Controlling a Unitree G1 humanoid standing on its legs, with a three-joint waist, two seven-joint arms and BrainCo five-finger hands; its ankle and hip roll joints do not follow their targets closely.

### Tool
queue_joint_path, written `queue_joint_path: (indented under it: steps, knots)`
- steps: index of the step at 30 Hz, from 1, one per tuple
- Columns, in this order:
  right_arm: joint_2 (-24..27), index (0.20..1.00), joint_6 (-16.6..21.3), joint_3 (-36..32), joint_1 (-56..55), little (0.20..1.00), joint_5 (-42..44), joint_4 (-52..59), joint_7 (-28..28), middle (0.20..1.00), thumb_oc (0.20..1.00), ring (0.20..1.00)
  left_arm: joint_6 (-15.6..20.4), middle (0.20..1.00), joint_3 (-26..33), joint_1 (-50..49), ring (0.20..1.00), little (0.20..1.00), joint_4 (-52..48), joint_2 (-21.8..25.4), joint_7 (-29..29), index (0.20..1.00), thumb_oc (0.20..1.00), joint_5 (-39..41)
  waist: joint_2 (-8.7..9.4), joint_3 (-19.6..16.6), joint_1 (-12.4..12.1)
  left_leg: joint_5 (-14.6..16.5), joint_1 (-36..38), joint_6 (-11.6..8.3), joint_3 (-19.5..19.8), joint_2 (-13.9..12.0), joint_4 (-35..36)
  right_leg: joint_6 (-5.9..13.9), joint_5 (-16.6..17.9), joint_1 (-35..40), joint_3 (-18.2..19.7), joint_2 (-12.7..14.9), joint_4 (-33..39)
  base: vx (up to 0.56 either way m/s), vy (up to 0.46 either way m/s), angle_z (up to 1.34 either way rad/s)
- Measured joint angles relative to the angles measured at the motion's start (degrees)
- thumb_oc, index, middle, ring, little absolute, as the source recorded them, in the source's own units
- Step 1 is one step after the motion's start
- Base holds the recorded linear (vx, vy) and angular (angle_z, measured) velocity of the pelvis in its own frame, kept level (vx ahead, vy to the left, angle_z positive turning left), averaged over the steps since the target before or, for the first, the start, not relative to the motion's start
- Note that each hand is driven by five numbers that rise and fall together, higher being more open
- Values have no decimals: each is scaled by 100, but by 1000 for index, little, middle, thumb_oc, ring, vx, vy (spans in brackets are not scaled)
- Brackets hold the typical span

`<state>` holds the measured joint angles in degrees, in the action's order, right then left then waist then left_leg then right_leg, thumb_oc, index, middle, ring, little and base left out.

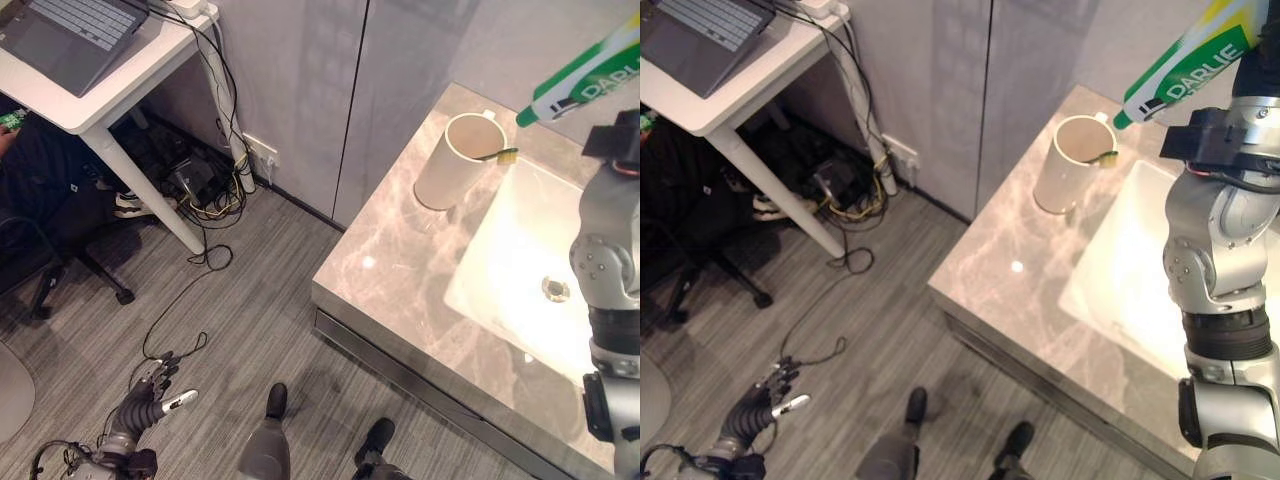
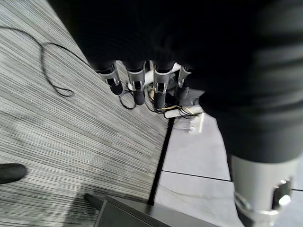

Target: Put brush and paste in cup on sink, flatten towel.

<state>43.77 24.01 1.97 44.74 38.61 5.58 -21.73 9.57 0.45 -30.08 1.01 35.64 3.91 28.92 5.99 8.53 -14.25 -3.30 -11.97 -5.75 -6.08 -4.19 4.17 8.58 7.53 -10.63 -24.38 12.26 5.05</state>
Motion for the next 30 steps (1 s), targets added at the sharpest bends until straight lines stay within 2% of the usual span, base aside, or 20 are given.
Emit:
queue_joint_path:
  steps: [6,16,25,30]
  knots:
    - [-120,200,-15,235,598,200,24,-662,-186,200,200,200,4,1000,-200,133,1000,1000,2,44,-3,1000,1000,46,-12,-6,-12,0,71,0,-86,-27,0,-30,22,-3,105,-26,0,25,5,-8]
    - [-92,200,5,403,692,200,571,-1052,-40,200,200,200,4,1000,-468,128,1000,1000,23,68,4,1000,1000,216,-1,-18,-12,-2,95,2,-80,-27,-13,-51,45,43,92,-27,1,4,0,1]
    - [93,200,4,431,712,200,630,-1419,-40,200,200,200,18,1000,-469,81,1000,1000,22,69,7,1000,1000,215,51,-74,-60,-12,-152,15,-8,-18,-44,-57,54,-147,36,-23,-1,4,4,3]
    - [24,200,-19,484,716,200,607,-1616,-77,200,200,200,21,1000,-553,122,1000,1000,66,67,-31,1000,1000,211,50,-73,-75,-11,-227,15,20,-19,-106,-68,62,-181,26,-23,-1,4,4,3]
